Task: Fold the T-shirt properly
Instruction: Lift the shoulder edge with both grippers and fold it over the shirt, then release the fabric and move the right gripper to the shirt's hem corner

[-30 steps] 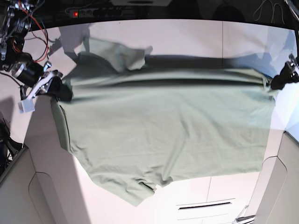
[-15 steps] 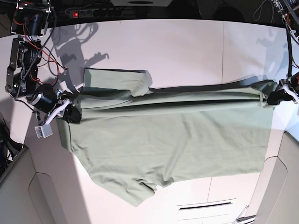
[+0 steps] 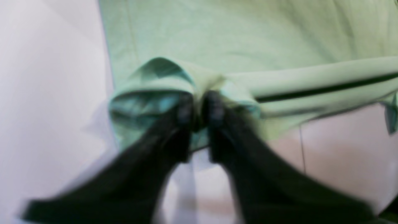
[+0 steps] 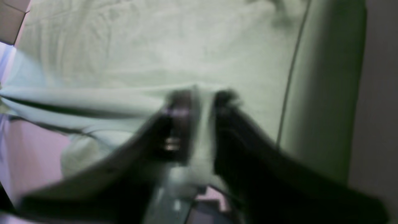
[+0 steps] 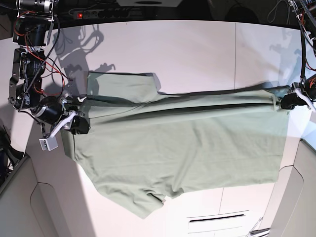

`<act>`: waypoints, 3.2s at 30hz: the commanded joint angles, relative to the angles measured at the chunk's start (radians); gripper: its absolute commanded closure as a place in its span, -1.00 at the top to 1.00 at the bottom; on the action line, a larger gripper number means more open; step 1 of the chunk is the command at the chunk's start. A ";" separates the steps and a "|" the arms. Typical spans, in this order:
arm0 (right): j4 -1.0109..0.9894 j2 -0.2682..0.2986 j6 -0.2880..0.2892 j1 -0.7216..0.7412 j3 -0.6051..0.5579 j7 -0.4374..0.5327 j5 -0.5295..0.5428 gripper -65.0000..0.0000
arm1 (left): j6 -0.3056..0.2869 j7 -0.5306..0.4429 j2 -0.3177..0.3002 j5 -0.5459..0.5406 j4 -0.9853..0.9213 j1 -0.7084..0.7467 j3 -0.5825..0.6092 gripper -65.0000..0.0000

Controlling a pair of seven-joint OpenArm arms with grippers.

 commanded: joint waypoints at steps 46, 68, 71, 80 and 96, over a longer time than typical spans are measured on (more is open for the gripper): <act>0.239 -0.052 -0.020 -0.463 0.118 -0.191 0.366 0.27 | 0.026 0.056 -0.196 -0.082 0.014 -0.074 -0.225 -0.13; 0.239 -0.076 -0.005 -0.370 0.118 -0.200 0.412 -1.00 | 0.026 0.056 -0.196 -0.086 0.014 -0.074 -0.225 -0.13; 0.243 -0.077 -0.003 -0.350 0.118 -0.226 0.456 -1.00 | 0.026 0.056 -0.196 -0.087 0.014 -0.074 -0.225 -0.13; 0.270 -0.143 0.032 -0.188 0.107 -0.238 0.470 -1.00 | 0.026 0.056 -0.196 -0.086 0.014 -0.074 -0.225 -0.13; 0.103 -0.168 0.008 0.171 -0.240 0.137 -0.093 -1.00 | 0.026 0.056 -0.196 -0.086 0.014 -0.074 -0.225 -0.13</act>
